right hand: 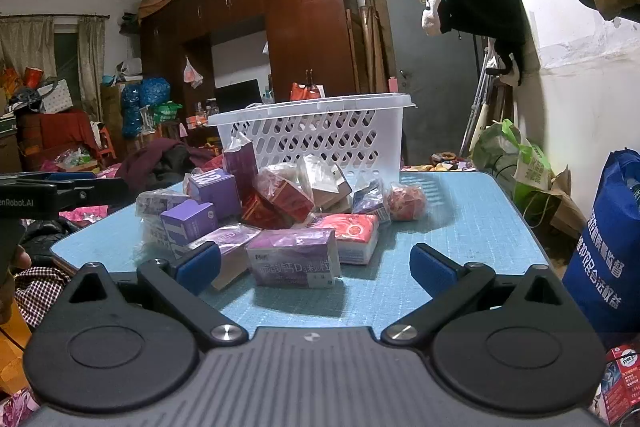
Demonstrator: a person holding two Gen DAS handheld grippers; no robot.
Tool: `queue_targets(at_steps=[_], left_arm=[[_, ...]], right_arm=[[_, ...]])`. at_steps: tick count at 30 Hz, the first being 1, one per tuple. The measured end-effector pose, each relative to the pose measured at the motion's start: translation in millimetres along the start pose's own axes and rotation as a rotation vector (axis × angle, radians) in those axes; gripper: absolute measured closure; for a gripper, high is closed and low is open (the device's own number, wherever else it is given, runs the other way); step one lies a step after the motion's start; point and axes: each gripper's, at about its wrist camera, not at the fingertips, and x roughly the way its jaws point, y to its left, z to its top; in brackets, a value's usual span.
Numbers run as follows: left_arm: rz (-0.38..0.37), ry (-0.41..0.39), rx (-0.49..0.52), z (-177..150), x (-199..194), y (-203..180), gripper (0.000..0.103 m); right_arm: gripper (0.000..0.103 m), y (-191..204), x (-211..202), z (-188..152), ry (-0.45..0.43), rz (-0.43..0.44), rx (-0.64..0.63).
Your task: Organize objects
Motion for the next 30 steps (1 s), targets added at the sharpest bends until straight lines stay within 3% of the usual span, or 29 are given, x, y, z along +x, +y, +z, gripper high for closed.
queue_targets(at_steps=[30], left_arm=[[0.002, -0.005, -0.004, -6.0, 2.0, 1.9, 0.0]], right_arm=[[0.0, -2.1, -2.2, 0.4, -0.022, -0.018, 0.004]])
